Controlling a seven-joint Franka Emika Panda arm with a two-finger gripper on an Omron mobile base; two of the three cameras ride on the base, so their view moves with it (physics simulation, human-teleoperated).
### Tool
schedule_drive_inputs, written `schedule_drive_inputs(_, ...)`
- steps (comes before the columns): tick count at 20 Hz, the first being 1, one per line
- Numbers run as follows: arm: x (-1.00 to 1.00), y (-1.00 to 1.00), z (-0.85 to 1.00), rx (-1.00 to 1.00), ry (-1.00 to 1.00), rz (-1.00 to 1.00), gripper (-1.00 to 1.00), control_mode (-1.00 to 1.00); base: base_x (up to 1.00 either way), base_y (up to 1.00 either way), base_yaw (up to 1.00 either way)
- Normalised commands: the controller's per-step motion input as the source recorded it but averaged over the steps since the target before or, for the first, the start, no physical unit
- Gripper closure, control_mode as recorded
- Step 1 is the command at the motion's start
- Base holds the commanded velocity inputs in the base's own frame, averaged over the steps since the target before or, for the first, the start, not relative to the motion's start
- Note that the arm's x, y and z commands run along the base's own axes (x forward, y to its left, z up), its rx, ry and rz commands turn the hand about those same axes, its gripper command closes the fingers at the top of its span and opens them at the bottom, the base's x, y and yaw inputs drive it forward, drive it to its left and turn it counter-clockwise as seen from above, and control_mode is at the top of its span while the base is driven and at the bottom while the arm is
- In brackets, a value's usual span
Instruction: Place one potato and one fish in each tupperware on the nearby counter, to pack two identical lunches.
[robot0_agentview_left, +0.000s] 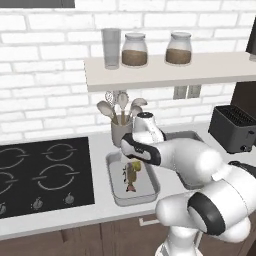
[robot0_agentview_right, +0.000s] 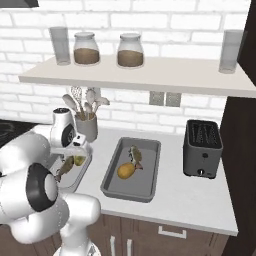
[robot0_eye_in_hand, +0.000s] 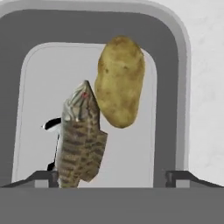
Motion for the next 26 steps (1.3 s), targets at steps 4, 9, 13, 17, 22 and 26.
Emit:
schedule_drive_inputs(4, -1.0, -0.19, 0.99, 0.04, -0.19, -0.01, -1.0, -1.0, 0.0, 0.0, 0.0)
schedule_drive_inputs(9, -1.0, -0.21, 1.0, 0.01, -0.54, 0.0, -1.0, -1.0, 0.0, 0.0, 0.0)
schedule_drive_inputs(13, -1.0, -0.24, 1.0, 0.0, -0.61, 0.0, -1.0, -1.0, 0.0, 0.0, 0.0)
schedule_drive_inputs(17, -1.0, -0.18, 1.0, 0.01, -0.63, 0.0, -1.0, -1.0, 0.0, 0.0, 0.0)
schedule_drive_inputs(22, -1.0, -0.24, 0.92, 0.02, -0.67, 0.0, -1.0, -1.0, 0.0, 0.0, 0.0)
schedule_drive_inputs(26, -0.5, -0.15, 0.26, 0.03, -0.5, -0.03, -1.0, -1.0, 0.0, 0.0, 0.0)
